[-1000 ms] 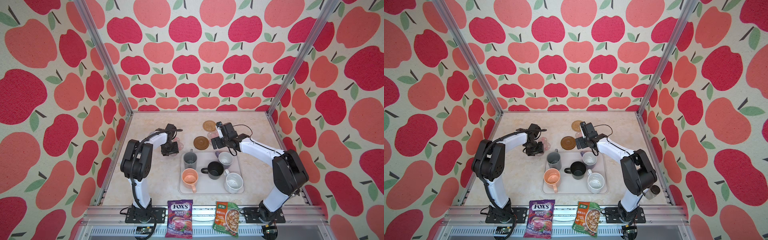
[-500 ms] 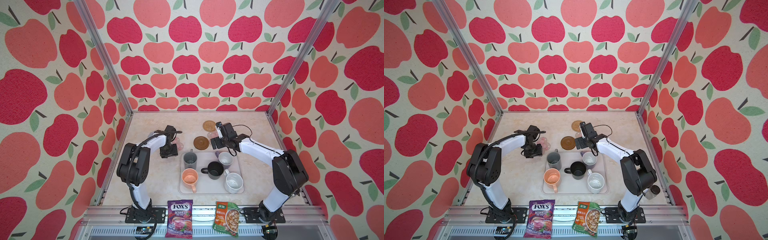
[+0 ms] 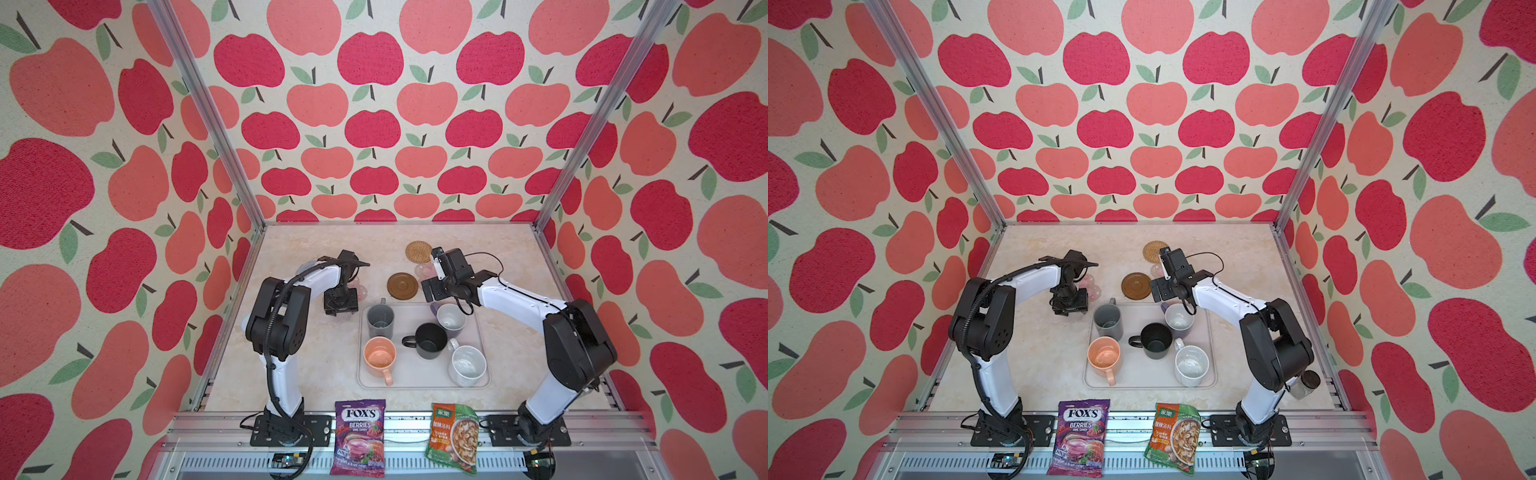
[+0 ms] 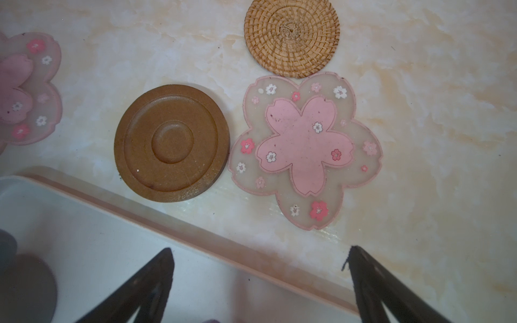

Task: Place cups on coasters
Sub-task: Move the coaster to the top-left of the table.

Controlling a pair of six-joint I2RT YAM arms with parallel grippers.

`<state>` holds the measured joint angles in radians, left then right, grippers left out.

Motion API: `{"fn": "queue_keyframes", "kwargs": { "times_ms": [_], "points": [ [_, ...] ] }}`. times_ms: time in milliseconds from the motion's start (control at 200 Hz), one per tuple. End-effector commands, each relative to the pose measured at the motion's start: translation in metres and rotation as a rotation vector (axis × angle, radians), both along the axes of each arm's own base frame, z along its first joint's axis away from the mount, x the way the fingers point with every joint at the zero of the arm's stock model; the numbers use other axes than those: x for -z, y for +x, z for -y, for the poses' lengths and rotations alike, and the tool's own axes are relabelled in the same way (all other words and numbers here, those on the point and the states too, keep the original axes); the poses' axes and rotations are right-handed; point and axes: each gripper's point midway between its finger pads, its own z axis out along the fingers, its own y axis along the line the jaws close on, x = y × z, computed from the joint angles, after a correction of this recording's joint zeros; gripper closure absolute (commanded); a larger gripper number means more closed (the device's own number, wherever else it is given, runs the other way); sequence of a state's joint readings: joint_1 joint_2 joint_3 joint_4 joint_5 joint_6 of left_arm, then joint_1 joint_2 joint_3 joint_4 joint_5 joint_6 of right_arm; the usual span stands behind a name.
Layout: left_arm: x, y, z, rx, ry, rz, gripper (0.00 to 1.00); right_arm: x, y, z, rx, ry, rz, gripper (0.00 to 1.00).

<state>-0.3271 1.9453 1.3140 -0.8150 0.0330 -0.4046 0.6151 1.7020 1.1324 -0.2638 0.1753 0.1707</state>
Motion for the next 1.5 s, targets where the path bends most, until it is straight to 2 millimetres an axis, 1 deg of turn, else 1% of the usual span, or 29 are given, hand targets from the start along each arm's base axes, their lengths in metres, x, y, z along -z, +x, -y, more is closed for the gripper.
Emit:
{"fn": "queue_keyframes", "kwargs": {
  "times_ms": [0,105,175,260,450,820,880,950,1076,1186,1271,1381,1496],
  "points": [
    [0.022,0.009,-0.011,-0.022,0.035,-0.012,0.41,0.003,-0.005,0.004,0.01,-0.018,-0.006,0.01],
    [0.027,0.018,-0.012,-0.034,0.019,-0.009,0.41,0.004,-0.005,0.005,0.01,-0.024,-0.01,0.01],
    [0.03,0.025,-0.008,-0.027,-0.003,0.005,0.41,0.005,-0.006,0.005,0.008,-0.026,-0.012,0.01],
    [0.029,0.034,-0.003,-0.019,-0.026,0.025,0.41,0.006,-0.006,0.006,0.006,-0.032,-0.012,0.01],
    [0.03,0.056,-0.002,0.002,-0.037,0.057,0.41,0.008,-0.005,0.006,0.006,-0.04,-0.014,0.01],
    [0.03,0.083,0.011,0.084,-0.068,0.079,0.41,0.01,-0.002,0.004,0.0,-0.051,-0.02,0.01],
    [0.026,0.086,0.013,0.092,-0.072,0.084,0.41,0.011,0.0,0.003,0.0,-0.053,-0.022,0.01],
    [0.016,0.088,0.017,0.102,-0.086,0.105,0.41,0.01,0.0,0.002,-0.004,-0.054,-0.023,0.01],
    [-0.012,0.09,0.02,0.109,-0.117,0.167,0.41,0.01,0.002,0.0,-0.008,-0.053,-0.021,0.01],
    [-0.031,0.091,0.014,0.094,-0.146,0.2,0.41,0.013,0.003,-0.003,-0.013,-0.046,-0.033,0.01],
    [-0.04,0.094,0.003,0.058,-0.171,0.225,0.41,0.012,0.004,-0.005,-0.014,-0.039,-0.034,0.01],
    [-0.043,0.098,-0.018,-0.002,-0.184,0.247,0.43,0.012,0.004,-0.006,-0.018,-0.037,-0.033,0.01],
    [-0.039,0.101,-0.042,-0.062,-0.165,0.254,0.43,0.011,0.004,-0.004,-0.019,-0.046,-0.029,0.01]
  ]
}}
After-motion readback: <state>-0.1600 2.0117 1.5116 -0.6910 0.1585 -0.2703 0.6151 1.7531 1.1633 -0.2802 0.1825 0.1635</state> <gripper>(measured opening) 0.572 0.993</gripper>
